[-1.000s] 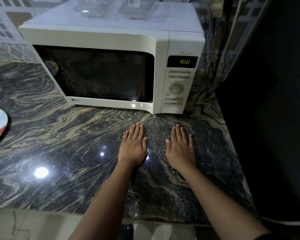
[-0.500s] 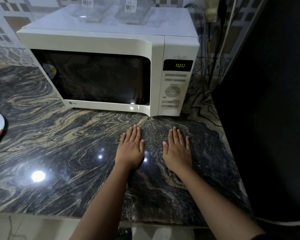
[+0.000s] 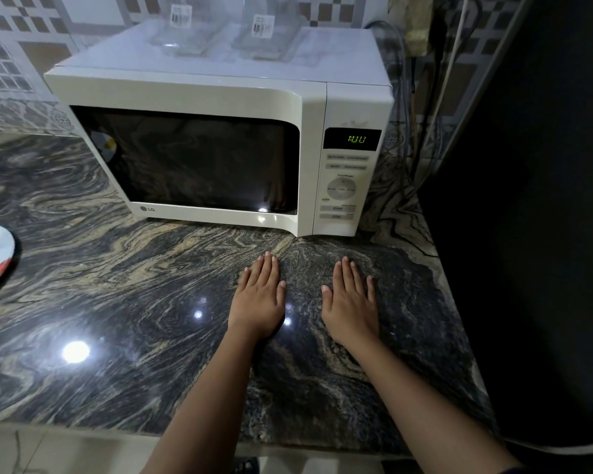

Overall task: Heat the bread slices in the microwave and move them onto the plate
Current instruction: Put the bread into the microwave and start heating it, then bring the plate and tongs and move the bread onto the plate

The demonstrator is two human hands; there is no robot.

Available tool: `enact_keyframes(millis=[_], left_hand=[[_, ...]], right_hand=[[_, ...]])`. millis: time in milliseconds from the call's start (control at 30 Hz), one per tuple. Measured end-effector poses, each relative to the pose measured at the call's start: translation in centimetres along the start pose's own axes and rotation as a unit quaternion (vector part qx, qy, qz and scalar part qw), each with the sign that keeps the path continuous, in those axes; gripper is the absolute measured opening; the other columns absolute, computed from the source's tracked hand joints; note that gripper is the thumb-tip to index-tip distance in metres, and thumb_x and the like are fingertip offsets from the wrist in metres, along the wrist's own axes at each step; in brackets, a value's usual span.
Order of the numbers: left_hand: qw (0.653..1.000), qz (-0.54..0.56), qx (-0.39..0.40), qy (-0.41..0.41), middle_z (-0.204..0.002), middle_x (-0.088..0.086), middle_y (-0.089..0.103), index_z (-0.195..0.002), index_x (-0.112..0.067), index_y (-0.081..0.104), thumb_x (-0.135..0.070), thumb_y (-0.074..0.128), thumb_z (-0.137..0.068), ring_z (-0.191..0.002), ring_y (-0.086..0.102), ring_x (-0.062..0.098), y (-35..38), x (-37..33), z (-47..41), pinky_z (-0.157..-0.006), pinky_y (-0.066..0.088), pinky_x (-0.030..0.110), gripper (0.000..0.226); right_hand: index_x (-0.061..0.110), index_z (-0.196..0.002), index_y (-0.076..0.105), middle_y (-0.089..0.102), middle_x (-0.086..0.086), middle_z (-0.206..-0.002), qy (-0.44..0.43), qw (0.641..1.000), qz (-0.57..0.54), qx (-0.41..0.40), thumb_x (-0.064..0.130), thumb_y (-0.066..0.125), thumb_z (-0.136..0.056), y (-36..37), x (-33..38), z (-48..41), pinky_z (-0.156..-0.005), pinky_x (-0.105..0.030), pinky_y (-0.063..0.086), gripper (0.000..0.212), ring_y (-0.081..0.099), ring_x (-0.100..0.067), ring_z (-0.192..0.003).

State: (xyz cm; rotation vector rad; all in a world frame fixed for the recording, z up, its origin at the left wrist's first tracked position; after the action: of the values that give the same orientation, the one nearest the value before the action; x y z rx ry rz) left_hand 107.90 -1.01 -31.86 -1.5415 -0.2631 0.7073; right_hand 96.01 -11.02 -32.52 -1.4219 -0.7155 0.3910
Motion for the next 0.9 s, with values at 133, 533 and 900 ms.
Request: enact_keyframes(millis=[133,533,900], left_hand=[[1.0,0.006,-0.004,0.002,-0.158,0.001,-0.009,-0.149,-0.014,-0.004,-0.033,0.014,-0.101,-0.146,-0.012,0.012,-0.1,0.0,0.0,-0.118,-0.009,0.031,0.055],[1.0,0.005,-0.008,0.003,-0.159,0.0,-0.008,-0.15,-0.015,-0.003,-0.038,0.007,-0.098,-0.146,-0.011,0.012,0.0,0.2,-0.1,-0.118,-0.009,0.03,0.057],[1.0,0.003,-0.013,0.006,-0.158,-0.001,-0.008,-0.149,-0.016,-0.004,-0.041,0.0,-0.089,-0.145,-0.011,0.01,0.0,0.2,-0.2,-0.116,-0.01,0.028,0.065]], right_hand=[[0.012,-0.15,0.002,-0.005,-0.002,-0.159,0.005,1.0,0.001,0.016,0.044,0.0,-0.09,0.0,-0.1,-0.1,-0.117,-0.039,-0.006,0.068,-0.006,-0.014,-0.147],[0.016,-0.14,0.036,0.029,-0.002,-0.152,0.068,0.989,-0.125,-0.038,0.036,0.046,-0.093,-2.7,-1.1,-2.0,-0.112,-0.038,0.021,0.052,0.025,-0.02,-0.14],[0.0,-0.14,0.029,0.043,-0.018,-0.137,0.106,0.914,-0.364,-0.144,0.022,0.064,-0.086,-8.6,-1.1,-8.5,-0.099,-0.031,0.036,0.068,0.042,-0.028,-0.127]])
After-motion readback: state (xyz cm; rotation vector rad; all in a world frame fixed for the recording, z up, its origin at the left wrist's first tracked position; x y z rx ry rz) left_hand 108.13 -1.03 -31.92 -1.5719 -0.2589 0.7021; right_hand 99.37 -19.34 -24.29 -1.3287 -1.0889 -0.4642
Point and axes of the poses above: each hand's wrist, its own z-axis away from the middle knuckle, its own y-axis out of the palm, x = y × z, the point moved 7 cm from there along -z, towards the middle knuckle
